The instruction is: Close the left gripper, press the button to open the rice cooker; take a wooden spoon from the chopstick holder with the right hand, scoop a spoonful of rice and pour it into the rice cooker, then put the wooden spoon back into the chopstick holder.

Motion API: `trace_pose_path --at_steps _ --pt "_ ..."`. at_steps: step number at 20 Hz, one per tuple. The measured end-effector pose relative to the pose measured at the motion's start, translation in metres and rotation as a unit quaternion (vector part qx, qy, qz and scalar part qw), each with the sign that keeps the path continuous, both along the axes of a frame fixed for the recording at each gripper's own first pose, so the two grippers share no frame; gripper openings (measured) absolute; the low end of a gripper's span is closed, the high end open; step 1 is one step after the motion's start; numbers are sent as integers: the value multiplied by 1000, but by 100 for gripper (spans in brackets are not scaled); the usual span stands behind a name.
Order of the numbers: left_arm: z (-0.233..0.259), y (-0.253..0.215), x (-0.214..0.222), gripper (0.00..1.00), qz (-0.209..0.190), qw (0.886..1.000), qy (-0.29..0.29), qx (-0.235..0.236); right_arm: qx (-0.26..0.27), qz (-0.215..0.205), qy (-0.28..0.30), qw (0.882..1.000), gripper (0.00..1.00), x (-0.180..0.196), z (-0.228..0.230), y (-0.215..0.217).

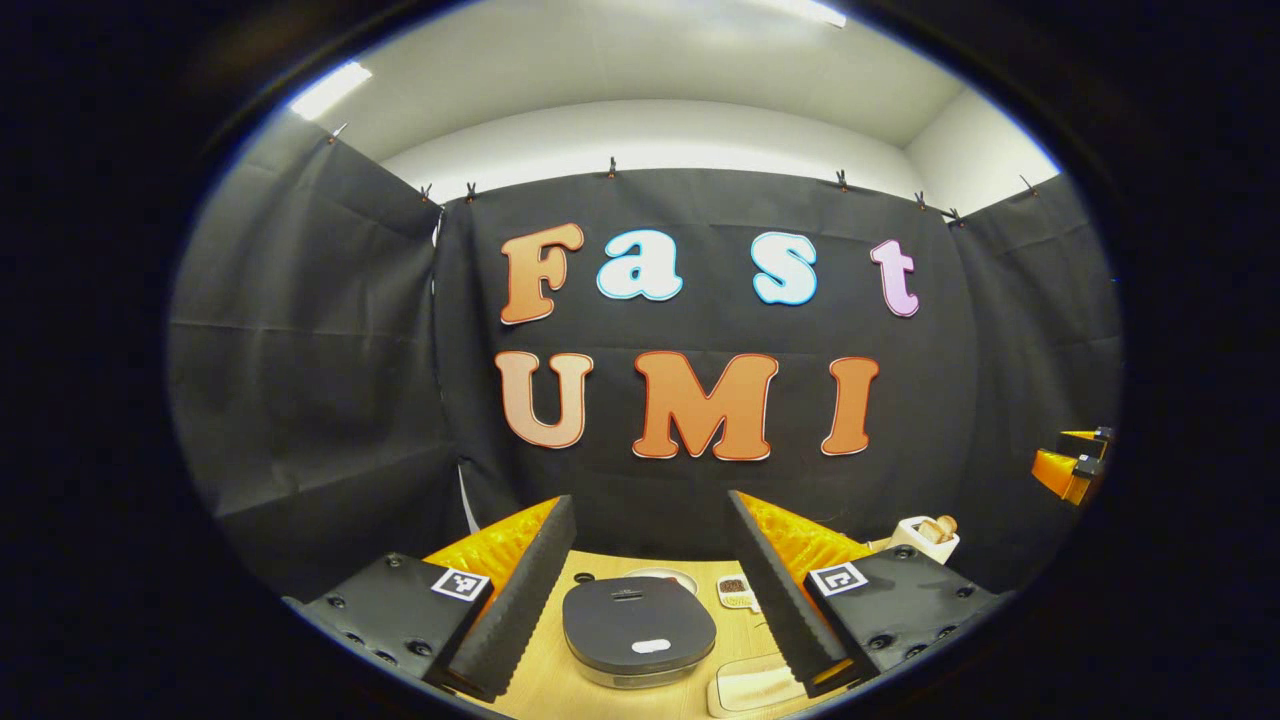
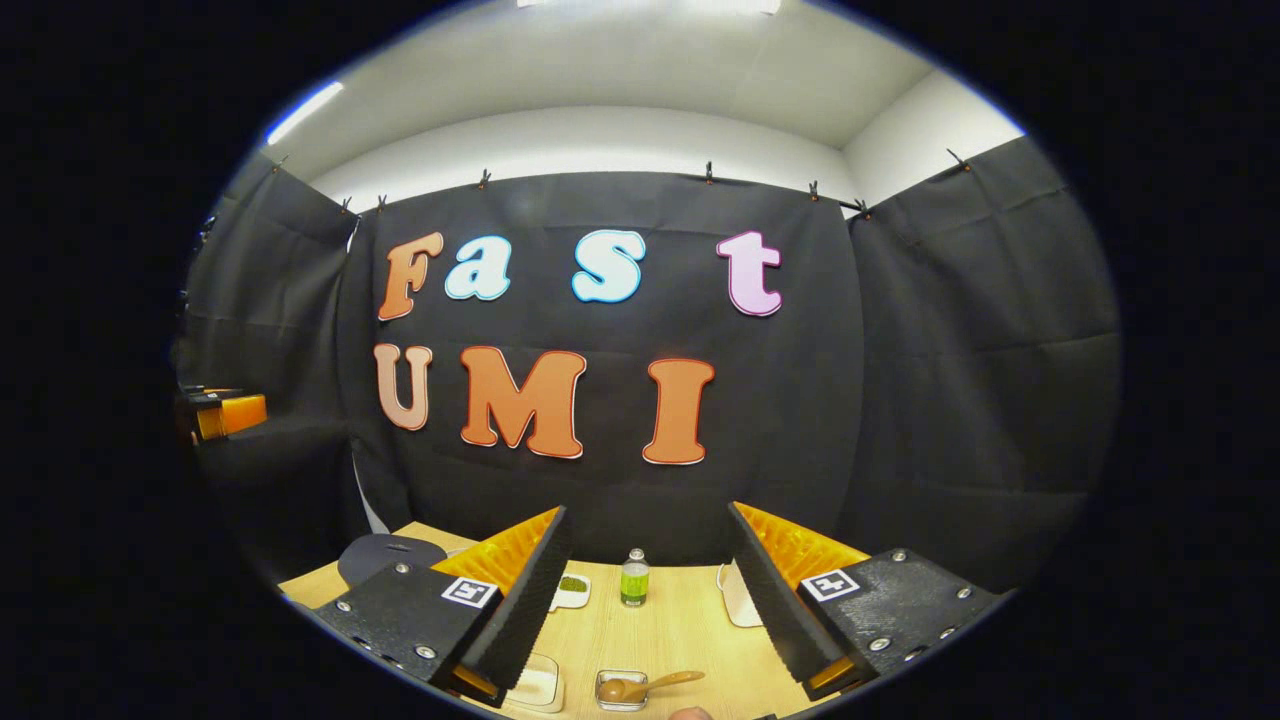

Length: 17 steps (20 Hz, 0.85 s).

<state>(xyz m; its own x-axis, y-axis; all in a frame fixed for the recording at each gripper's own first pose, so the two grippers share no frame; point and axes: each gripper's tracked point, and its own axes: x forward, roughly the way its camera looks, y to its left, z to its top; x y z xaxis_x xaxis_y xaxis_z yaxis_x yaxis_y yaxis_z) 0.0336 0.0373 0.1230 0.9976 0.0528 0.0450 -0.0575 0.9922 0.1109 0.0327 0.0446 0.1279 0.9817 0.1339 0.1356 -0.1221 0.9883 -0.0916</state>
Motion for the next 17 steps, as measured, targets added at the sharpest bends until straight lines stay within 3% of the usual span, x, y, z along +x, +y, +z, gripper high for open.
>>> trace_pose_path --at_steps 14,15,17 --pt "-26 -2 2 98 -9 1000 20 -4 4 -18 23 1000 95 -7 -21 -10" --pt "-28 -3 2 94 -10 1000 22 -5 5 -19 23 1000 100 -7 -22 -10" --pt "-28 0 1 98 -8 1000 23 -3 6 -21 24 999 95 -8 -22 -10"
